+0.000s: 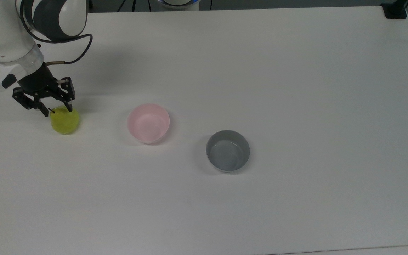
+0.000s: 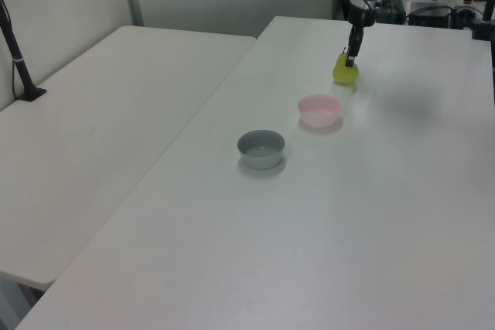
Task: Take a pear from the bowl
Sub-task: 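Open the gripper to release the pear upright on the table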
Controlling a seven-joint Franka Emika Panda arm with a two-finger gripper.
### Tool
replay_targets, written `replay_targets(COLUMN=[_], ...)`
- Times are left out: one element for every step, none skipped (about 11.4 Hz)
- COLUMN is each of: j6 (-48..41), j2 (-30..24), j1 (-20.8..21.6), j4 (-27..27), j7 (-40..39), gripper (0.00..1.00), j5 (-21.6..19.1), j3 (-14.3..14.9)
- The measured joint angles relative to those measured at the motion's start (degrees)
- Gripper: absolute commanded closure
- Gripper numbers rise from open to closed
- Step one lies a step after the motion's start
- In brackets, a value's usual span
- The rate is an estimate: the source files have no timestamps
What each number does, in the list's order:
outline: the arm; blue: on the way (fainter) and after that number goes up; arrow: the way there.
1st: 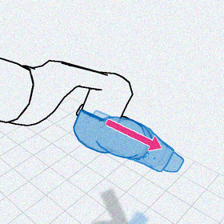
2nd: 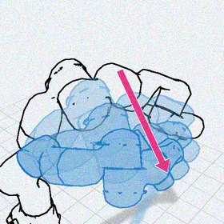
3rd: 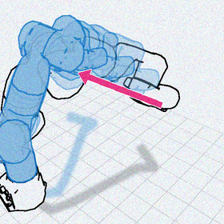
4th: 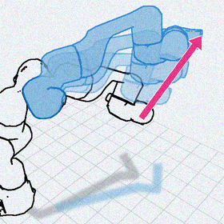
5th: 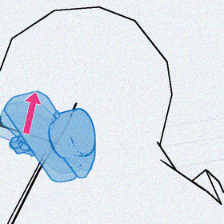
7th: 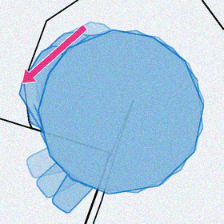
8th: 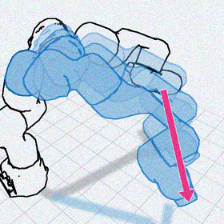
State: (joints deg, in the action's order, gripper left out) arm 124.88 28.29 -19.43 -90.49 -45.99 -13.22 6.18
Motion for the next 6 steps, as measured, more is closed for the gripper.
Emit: replay_targets(j6=[0.0, 0.0, 0.0, -0.5, -1.9, -3.5], j2=[0.0, -0.3, -0.9, -2.0, -3.4, -5.0], j1=[0.0, 0.0, 0.0, 0.1, 0.2, 0.4], j4=[0.3, 0.6, 0.9, 1.0, 1.0, 1.0], j7=[0.3, 0.4, 0.4, 1.2, 4.1, 7.7], gripper=[0.0, 0.0, 0.0, 0.0, 0.0, 0.0], j5=[0.0, 0.0, 0.0, 1.3, 4.0, 6.5], j3=[0.0, 0.0, 0.0, 0.0, 0.0, 0.0])
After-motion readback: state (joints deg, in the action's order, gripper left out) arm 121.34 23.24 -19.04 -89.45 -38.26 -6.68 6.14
